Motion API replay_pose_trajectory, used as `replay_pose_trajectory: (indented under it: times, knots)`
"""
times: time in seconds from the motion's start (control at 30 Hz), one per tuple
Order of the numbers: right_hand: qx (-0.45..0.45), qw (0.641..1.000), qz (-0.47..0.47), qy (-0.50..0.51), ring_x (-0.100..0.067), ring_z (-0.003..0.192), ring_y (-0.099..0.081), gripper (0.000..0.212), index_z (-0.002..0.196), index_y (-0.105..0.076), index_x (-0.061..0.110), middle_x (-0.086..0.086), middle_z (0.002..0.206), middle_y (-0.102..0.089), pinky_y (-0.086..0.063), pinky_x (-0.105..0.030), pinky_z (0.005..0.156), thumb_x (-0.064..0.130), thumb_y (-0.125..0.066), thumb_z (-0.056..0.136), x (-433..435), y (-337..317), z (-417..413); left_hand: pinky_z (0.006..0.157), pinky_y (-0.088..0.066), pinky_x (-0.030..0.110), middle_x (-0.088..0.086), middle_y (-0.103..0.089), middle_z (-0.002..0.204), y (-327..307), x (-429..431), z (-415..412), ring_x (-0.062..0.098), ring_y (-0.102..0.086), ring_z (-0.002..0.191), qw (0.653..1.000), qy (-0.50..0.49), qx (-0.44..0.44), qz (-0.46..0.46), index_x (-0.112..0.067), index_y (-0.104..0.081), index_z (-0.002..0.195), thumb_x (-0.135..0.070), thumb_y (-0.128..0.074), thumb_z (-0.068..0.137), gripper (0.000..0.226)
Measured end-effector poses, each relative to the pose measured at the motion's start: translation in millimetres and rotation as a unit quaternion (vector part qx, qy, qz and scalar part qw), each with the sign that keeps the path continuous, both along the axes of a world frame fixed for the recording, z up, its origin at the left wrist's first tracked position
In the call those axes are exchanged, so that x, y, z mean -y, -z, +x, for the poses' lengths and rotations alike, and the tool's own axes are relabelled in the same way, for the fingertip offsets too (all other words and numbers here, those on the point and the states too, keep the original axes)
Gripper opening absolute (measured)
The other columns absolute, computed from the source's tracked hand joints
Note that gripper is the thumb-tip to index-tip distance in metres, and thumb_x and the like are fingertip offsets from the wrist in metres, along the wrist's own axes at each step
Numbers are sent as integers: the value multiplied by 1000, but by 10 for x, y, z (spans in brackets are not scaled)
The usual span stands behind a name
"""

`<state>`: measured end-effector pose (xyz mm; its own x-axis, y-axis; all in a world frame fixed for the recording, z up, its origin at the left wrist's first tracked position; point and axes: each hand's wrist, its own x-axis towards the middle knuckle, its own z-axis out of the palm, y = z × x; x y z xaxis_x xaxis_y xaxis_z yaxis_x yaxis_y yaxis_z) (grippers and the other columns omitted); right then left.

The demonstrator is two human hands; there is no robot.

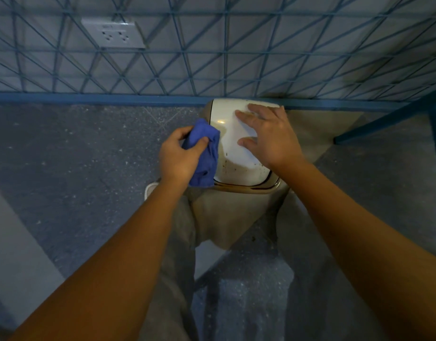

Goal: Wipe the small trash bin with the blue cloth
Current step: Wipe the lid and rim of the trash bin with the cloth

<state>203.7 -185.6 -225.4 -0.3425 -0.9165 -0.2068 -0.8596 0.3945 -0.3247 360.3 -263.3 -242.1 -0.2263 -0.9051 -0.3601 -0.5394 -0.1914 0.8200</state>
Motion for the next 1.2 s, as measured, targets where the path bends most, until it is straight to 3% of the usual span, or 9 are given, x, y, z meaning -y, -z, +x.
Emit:
replay_pose_trajectory:
  times: [0.07, 0.13, 0.23, 0.33, 0.47, 0.7, 0.83, 1.1, 1.2]
  knots:
    - [1, 1000, -2, 0, -28, 138, -27, 58, 142, -35, 26, -3, 151, -33, -8, -44, 119, 32, -57, 89, 0, 7, -2, 82, -45, 21, -4, -57, 102, 32, -12, -14, 13, -56, 101, 1000, -8, 0, -13, -10, -59, 112, -20, -65, 83, 31]
    - [5, 1000, -8, -1, -29, 137, -28, 58, 142, -36, 25, -4, 151, -34, -9, -45, 119, 32, -58, 88, -4, 21, -6, 74, -46, 23, 5, -60, 104, 71, 0, -21, 19, -58, 101, 996, -64, 4, 58, -5, -58, 112, -22, -60, 87, 30]
    - [-1, 1000, -3, -1, -28, 138, -27, 58, 142, -35, 27, -3, 151, -33, -7, -44, 119, 33, -57, 89, -7, 31, -12, 78, -46, 31, 14, -61, 117, 114, 31, 9, 21, -56, 94, 971, -127, 6, 203, -4, -56, 118, -25, -54, 90, 35]
    - [-1, 1000, -4, 3, -27, 139, -25, 58, 142, -34, 27, -2, 152, -32, -6, -43, 119, 33, -56, 89, 2, 24, 3, 72, -50, 30, 12, -62, 113, 83, 77, 21, 21, -57, 88, 961, -138, -24, 237, -8, -58, 115, -24, -57, 88, 32]
    - [1, 1000, 1, 5, -26, 139, -24, 58, 142, -34, 27, -1, 152, -31, -4, -43, 119, 33, -56, 90, 1, 5, 3, 64, -47, 16, 0, -60, 95, 14, 118, -45, 12, -58, 83, 990, -79, -45, 108, -14, -62, 106, -20, -61, 86, 22]
    - [-6, 1000, 5, 7, -27, 138, -25, 57, 143, -34, 28, -1, 152, -32, -3, -43, 118, 33, -55, 90, -1, 18, 5, 73, -45, 28, 3, -59, 89, 59, 53, 14, 16, -56, 84, 999, 1, 38, 12, -4, -62, 100, -17, -60, 85, 20]
    - [-22, 1000, 9, 1, -26, 139, -25, 57, 143, -32, 30, 1, 152, -31, -6, -45, 118, 36, -53, 91, -10, 17, 5, 63, -44, 22, -2, -58, 82, -8, 8, -25, 14, -55, 79, 998, -25, 53, -23, -5, -62, 98, -20, -61, 85, 20]
    - [29, 999, -32, 28, -26, 138, -28, 41, 135, -47, 26, 1, 147, -40, -2, -51, 117, 39, -40, 96, -22, -52, -45, 79, -54, 24, 6, -65, 103, -450, -28, -212, 17, -64, 96, 973, -122, -188, 48, -17, -55, 92, -17, -65, 83, 12]
    - [238, 956, -133, 111, -17, 129, -43, 38, 124, -57, 22, -3, 135, -54, -26, -42, 115, 38, -34, 99, -37, -231, 50, 81, -55, 25, 9, -65, 105, -528, -85, -300, 18, -65, 95, 953, -108, -265, 100, -11, -55, 98, -11, -63, 85, 15]
